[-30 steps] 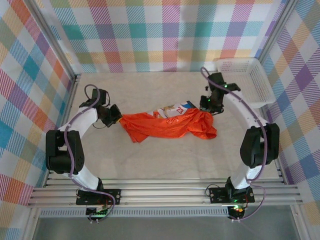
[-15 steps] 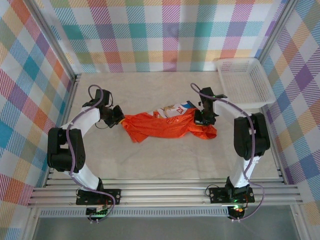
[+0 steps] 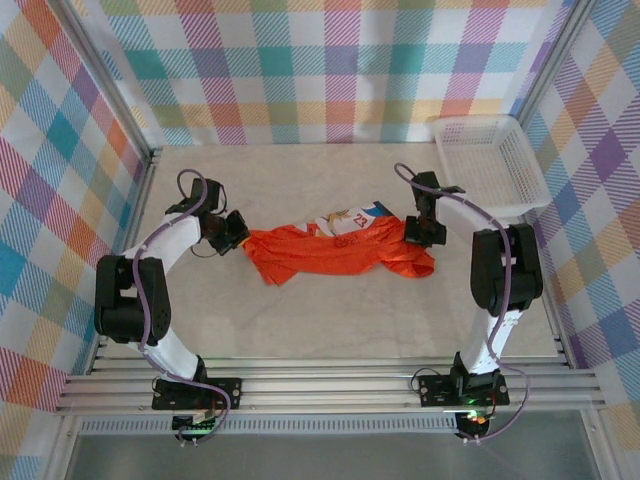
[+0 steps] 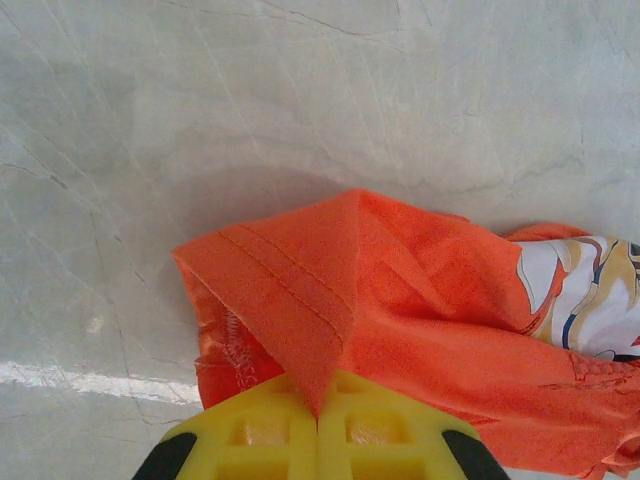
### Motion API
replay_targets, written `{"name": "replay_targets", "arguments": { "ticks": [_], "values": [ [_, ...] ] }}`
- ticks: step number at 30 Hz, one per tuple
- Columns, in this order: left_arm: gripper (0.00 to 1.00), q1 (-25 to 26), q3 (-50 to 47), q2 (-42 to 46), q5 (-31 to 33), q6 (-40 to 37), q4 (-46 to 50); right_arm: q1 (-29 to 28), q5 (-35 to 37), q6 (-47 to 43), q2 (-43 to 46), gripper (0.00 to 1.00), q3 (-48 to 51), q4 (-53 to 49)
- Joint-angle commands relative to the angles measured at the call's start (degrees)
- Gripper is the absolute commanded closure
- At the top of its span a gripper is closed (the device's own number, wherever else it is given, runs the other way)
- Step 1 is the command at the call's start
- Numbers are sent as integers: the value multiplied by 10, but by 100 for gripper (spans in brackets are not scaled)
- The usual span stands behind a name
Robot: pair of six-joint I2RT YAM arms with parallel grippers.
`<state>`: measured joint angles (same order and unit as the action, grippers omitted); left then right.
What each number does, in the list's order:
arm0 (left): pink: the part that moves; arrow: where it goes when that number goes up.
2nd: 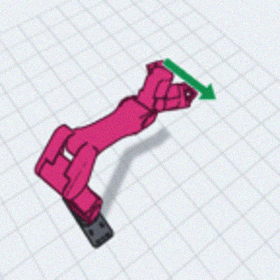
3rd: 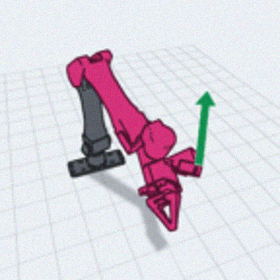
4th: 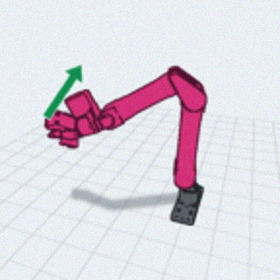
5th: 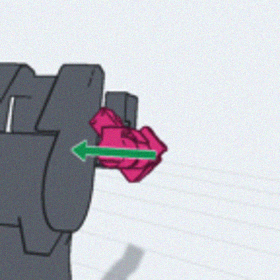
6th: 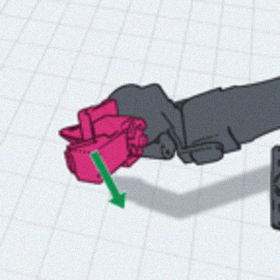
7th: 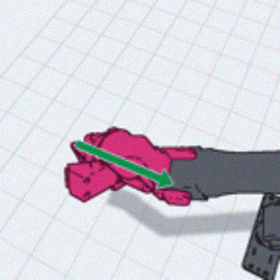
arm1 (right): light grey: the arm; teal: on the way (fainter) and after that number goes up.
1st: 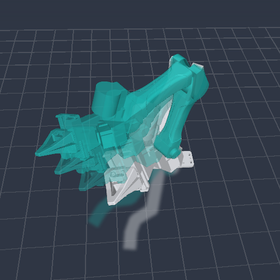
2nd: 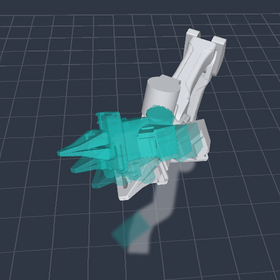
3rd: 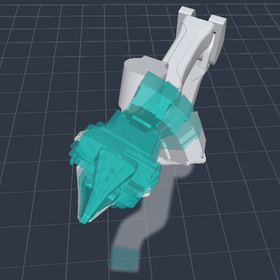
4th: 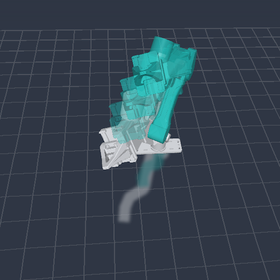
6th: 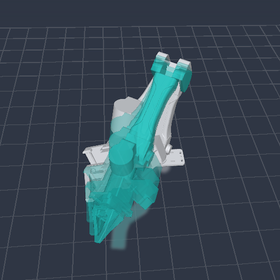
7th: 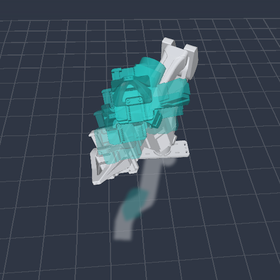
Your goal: Fold the inside-out t-shirt
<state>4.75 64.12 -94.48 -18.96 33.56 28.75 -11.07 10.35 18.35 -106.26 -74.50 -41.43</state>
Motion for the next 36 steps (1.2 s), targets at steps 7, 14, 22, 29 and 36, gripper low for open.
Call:
{"name": "replay_targets", "arguments": {
  "ticks": [7, 14, 22, 29, 36],
  "values": [
    [100, 3, 14, -2, -4, -10, 14, 11, -4, -9, 39, 84, -14, -27],
    [100, 4, 15, -1, -8, -9, 14, 1, -89, 13, 121, 74, 33, 2],
    [100, 5, 15, 0, -13, -8, 12, -1, -130, 21, 73, 88, 38, 30],
    [100, 6, 14, 2, -12, -10, 15, -1, -127, 19, 16, 88, 21, 44],
    [100, 6, 15, -1, -13, -9, 12, -2, -142, 23, -14, 56, 9, 55]
  ]
}}
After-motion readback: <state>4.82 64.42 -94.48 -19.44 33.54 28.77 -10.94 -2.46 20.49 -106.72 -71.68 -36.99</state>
